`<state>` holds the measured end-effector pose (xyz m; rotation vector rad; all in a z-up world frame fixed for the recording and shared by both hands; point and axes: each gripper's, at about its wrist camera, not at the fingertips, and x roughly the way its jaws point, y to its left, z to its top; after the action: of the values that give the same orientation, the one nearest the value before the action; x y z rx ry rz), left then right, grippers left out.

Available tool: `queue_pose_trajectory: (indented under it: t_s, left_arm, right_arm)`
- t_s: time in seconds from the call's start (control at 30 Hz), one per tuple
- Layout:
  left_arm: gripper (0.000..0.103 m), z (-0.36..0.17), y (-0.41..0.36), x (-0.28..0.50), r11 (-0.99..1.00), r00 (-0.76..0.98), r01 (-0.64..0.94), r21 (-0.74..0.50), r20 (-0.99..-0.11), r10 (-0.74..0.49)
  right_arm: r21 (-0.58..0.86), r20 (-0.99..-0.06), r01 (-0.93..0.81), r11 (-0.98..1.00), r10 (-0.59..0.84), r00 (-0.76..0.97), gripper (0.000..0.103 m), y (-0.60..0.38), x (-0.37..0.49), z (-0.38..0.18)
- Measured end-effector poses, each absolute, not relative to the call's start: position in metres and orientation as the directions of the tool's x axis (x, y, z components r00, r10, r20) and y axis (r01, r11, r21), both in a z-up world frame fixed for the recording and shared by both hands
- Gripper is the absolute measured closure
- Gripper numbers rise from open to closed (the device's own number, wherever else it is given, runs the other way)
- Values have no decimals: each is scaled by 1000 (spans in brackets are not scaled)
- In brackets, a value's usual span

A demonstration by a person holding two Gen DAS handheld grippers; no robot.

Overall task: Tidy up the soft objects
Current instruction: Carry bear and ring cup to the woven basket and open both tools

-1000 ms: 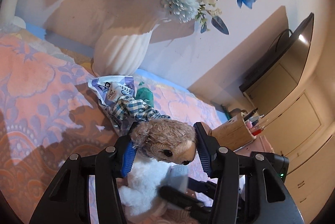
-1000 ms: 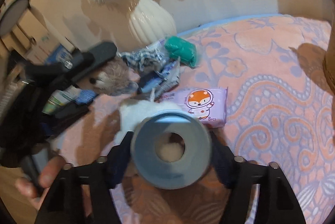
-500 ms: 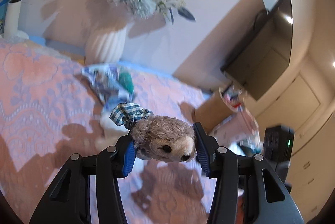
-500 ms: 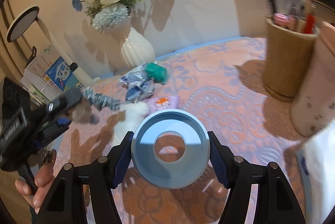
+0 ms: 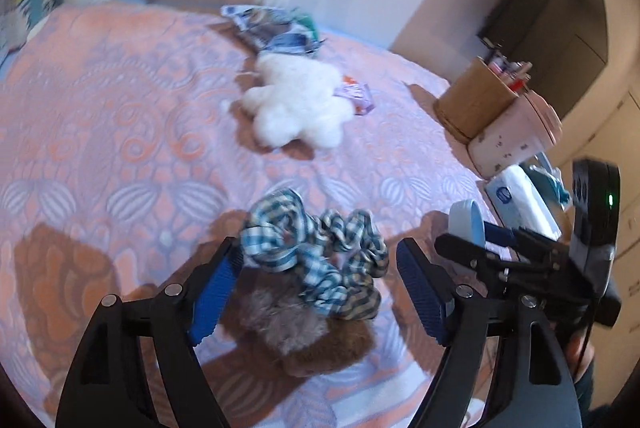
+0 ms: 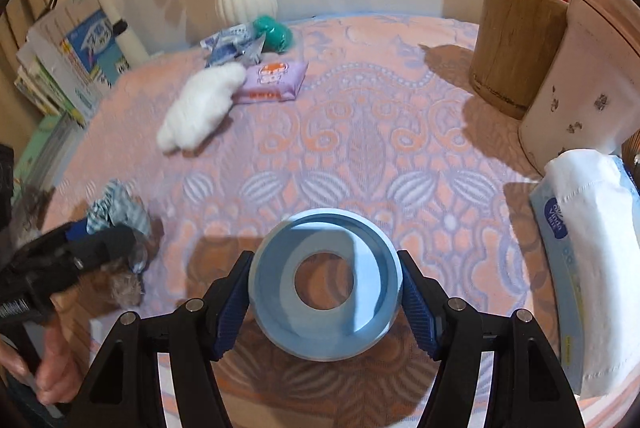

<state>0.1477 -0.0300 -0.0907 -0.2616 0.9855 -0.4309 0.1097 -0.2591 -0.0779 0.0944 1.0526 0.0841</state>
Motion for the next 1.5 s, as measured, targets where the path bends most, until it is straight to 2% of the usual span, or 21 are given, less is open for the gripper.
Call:
queue_pose_trajectory:
  t_s: [0.2,0.27,0.37,0.4,0.43,0.5,0.53,0.57,0.77,1.0,1.27,1.5]
  left_arm:
    - [25,-92,-35,131,908,440,249,-336,-796,-415]
    - [25,-92,-40,124,921,440,258,-293,-813,-381]
    - [26,-94,-52,118,947,472,268,-177,-833,-289]
    - [29,-95,-57,116,952,481,277,-127,-840,-252]
    - [41,-96,-63,115,954,488,289,-76,-846,-215]
    - [56,-95,-73,111,949,512,314,-3,-842,-172]
    - [61,-93,-74,109,948,516,319,-6,-838,-179]
    - [61,-92,-75,109,947,520,320,-14,-833,-188]
    - [62,-56,-91,105,912,572,403,-84,-754,-322]
    - [62,3,-160,114,810,574,572,-128,-643,-507]
    - [62,36,-277,106,624,439,772,-121,-608,-661]
    - [62,46,-365,121,549,362,825,-136,-619,-697]
  right_arm:
    - [142,-853,-33,989,139,504,32,-263,101,-79]
    - [166,-847,-27,986,156,508,22,-266,98,-79]
    - [178,-845,-17,984,161,509,16,-265,97,-80]
    - [168,-847,-14,986,152,509,16,-262,97,-80]
    - [150,-849,-12,989,135,510,16,-260,97,-80]
    - [91,-854,-8,996,82,514,24,-253,95,-81]
    - [42,-850,-21,999,47,525,37,-248,93,-80]
    - [26,-844,-28,999,37,535,38,-247,92,-78]
    - [55,-774,18,998,31,632,38,-268,78,-42]
    - [70,-684,169,983,-76,726,38,-337,48,15]
    - [146,-677,382,913,-189,711,38,-443,13,39]
    - [180,-682,535,825,-287,673,38,-534,8,55]
